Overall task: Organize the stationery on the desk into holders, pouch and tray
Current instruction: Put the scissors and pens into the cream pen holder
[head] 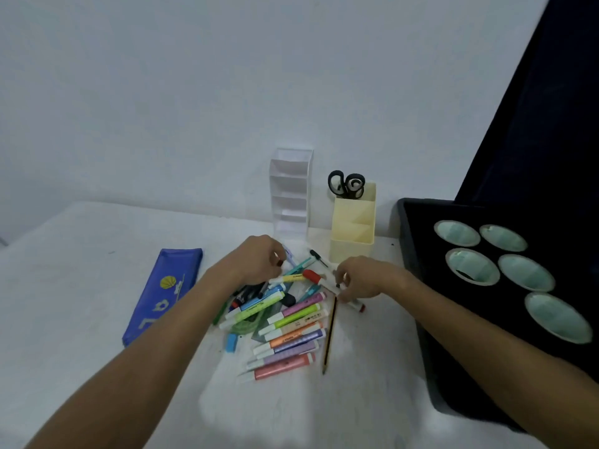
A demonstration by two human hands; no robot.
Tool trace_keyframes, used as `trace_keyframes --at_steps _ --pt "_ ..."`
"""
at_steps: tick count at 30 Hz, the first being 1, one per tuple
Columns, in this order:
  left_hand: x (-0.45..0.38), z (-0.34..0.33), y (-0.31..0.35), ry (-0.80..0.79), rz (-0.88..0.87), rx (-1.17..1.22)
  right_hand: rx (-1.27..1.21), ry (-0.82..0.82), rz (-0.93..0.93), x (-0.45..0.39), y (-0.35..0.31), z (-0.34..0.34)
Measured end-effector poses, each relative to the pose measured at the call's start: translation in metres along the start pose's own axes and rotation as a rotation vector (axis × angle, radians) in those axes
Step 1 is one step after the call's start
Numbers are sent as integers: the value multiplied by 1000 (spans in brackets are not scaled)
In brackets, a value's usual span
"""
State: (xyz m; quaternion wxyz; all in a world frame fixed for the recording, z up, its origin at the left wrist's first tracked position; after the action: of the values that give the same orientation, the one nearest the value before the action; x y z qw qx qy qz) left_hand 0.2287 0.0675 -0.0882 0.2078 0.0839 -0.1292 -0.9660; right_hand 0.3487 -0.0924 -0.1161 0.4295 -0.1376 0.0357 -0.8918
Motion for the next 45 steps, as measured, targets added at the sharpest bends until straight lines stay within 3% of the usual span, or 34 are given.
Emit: trace_keyframes --at_steps 7,20,27,31,36,40,43,45 --pt "1 -1 -45 80 186 -127 -69 25 -57 7 2 -10" --pt "26 -6 -95 20 403 5 -48 43 -106 6 9 -24" --pt "43 -13 -92 -273 397 -55 -109 90 -107 6 12 -18" --pt "49 -15 -96 -255 431 -98 -218 130 -89 8 10 -11" --pt "30 24 -79 -2 398 -134 -390 286 -80 13 14 24" --pt "3 65 -25 245 298 68 -518 514 -96 21 27 74" --pt "-23 79 24 239 164 227 -569 712 -101 30 38 115" --pt "-44 78 53 170 61 163 -595 809 -111 35 46 135"
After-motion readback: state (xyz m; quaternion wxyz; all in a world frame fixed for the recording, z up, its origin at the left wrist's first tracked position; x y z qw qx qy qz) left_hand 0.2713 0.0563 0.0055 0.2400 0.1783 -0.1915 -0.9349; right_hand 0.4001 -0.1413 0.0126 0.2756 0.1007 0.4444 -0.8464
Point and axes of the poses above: each hand's wrist, its own x-axis away from the middle knuckle, its own z-axis out of the back of the hand, y = z × x, the point moved 4 cm from there along -x, towards the middle knuckle, and after that the axes turned 13 degrees about y, right-handed, at the moved point
